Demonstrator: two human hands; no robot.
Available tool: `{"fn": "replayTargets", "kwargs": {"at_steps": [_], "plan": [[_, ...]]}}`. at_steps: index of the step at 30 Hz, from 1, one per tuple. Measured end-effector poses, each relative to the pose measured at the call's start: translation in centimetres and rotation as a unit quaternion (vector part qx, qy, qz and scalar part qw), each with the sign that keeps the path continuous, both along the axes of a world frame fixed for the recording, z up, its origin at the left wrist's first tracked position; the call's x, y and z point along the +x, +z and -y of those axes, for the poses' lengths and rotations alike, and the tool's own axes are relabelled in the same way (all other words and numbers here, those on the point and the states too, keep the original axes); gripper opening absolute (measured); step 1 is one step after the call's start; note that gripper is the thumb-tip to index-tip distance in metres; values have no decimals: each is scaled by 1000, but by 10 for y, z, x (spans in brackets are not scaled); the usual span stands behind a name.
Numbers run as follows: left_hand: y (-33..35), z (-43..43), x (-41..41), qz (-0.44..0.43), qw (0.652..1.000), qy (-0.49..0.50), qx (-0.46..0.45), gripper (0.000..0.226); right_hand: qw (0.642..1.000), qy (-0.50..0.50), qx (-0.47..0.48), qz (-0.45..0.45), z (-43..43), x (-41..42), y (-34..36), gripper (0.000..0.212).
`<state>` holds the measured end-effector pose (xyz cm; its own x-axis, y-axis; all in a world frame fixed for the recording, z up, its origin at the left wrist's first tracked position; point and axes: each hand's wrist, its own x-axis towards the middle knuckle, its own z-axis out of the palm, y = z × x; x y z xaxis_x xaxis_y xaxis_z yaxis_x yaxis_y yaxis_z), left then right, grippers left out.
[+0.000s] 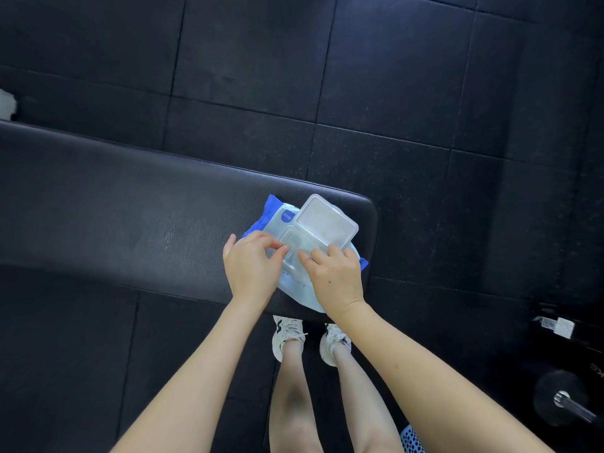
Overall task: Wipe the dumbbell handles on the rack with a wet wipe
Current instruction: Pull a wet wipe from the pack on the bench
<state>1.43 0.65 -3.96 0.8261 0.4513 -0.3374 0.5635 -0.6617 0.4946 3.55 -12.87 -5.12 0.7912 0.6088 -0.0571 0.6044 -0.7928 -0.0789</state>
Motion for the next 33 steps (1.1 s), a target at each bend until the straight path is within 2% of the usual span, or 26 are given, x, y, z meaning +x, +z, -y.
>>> {"fn": "replayTargets", "kwargs": {"at_steps": [3, 10, 15, 17, 19, 21, 23, 26, 28, 29, 30, 31, 33], "plan": [[-1, 1, -2, 5, 1000, -5, -1, 10, 999, 17, -23, 22, -9, -4, 1, 22], [1, 1, -5, 4, 1000, 2, -12, 9, 998, -5, -64, 25, -32, 2, 8, 35], [5, -1, -4, -2, 1000, 16, -27, 10, 998, 20, -55, 25, -23, 7, 6, 25], [6, -2, -3, -5, 999, 24, -35, 11, 999, 2, -41, -29, -20, 9, 3, 23], [7, -3, -3, -9, 999, 31, -39, 10, 992, -71, 13, -107, -20, 7, 5, 29], [7, -4, -2, -12, 998, 41, -46, 11, 955, -199, 84, -204, -22, 4, 11, 18], [8, -4, 0, -15, 997, 53, -53, 11, 873, -309, 146, -349, -22, 7, 18, 12], [8, -6, 2, -27, 996, 57, -60, 11, 739, -343, 281, -508, -11, 16, 34, 12], [8, -7, 3, -32, 995, 60, -70, 11, 700, -345, 310, -543, 1, 20, 42, 13], [9, -6, 3, -33, 995, 60, -71, 11, 702, -339, 311, -543, 6, 20, 45, 13], [9, -6, 3, -34, 995, 59, -70, 11, 728, -328, 306, -518, 10, 20, 46, 9], [10, -5, 3, -36, 996, 57, -66, 11, 772, -310, 294, -470, 13, 18, 44, 2], [11, -4, 2, -36, 996, 53, -62, 11, 870, -268, 219, -350, 12, 15, 39, 18]]}}
